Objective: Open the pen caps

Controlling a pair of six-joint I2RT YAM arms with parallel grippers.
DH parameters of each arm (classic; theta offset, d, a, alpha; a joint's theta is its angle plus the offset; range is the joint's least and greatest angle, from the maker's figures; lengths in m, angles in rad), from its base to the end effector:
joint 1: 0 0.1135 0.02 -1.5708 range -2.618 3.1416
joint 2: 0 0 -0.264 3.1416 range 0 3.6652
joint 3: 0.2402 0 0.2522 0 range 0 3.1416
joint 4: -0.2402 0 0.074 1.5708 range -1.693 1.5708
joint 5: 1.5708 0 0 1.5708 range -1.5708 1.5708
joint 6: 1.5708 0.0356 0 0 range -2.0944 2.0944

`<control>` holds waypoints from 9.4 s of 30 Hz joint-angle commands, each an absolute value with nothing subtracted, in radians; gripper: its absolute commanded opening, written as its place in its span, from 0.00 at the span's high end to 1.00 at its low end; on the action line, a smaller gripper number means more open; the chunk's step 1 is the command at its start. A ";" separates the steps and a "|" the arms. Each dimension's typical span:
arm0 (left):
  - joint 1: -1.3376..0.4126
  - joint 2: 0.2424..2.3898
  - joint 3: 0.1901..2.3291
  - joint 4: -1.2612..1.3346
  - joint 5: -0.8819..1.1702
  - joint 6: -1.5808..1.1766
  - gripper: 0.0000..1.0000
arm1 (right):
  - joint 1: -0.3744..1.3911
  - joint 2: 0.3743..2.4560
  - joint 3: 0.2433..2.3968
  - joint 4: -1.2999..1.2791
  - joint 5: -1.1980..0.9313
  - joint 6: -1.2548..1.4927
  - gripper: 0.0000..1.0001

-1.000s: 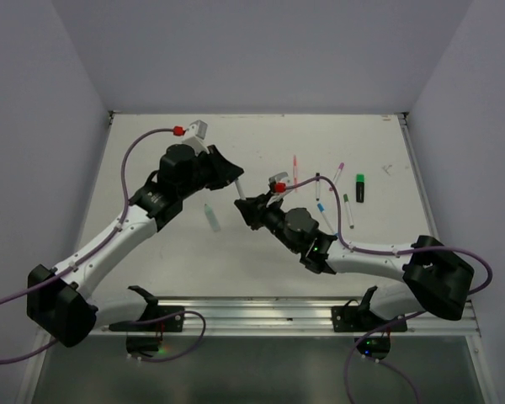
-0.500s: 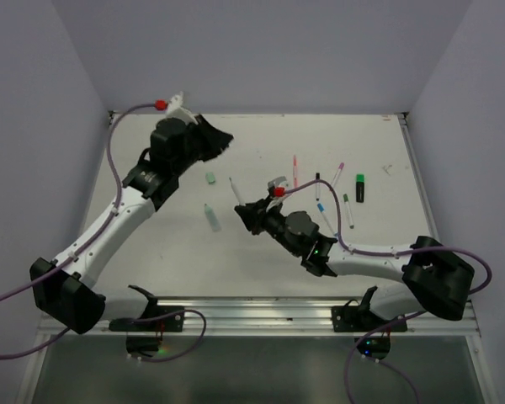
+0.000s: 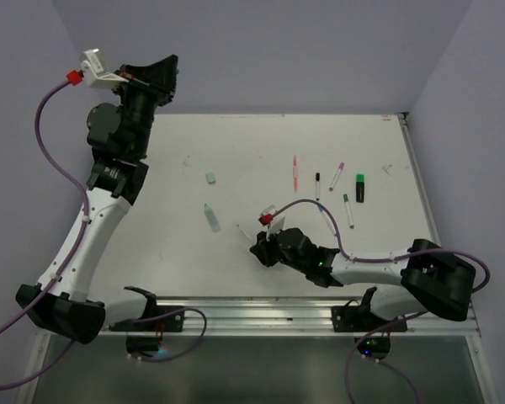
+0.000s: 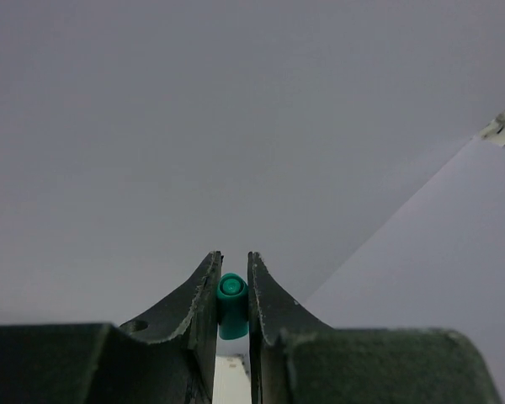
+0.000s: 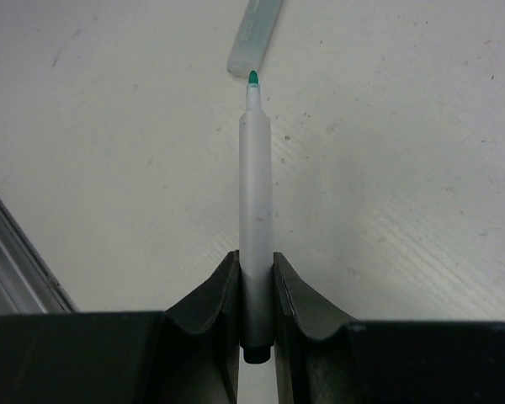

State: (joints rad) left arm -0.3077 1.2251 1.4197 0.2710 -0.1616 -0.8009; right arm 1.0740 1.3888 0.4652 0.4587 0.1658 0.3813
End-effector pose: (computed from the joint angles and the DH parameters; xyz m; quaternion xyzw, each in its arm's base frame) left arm 0.2465 -0.0723 0.5171 -0.1943 0.4906 -0.4105 0.7437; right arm 0.1316 0.2304 0.1650 -0.2470 0.8125 0.2955 0.4377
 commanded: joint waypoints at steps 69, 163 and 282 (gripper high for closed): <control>-0.330 2.036 1.290 -0.071 -0.164 -0.655 0.66 | 1.055 1.638 0.735 0.430 0.440 0.446 1.00; -0.255 0.962 0.868 -0.365 -0.377 -0.305 0.15 | 0.276 1.566 0.859 -0.419 0.152 0.426 0.39; -0.624 1.236 0.787 0.074 0.021 -0.773 1.00 | 1.002 1.328 0.739 0.265 0.127 0.440 0.61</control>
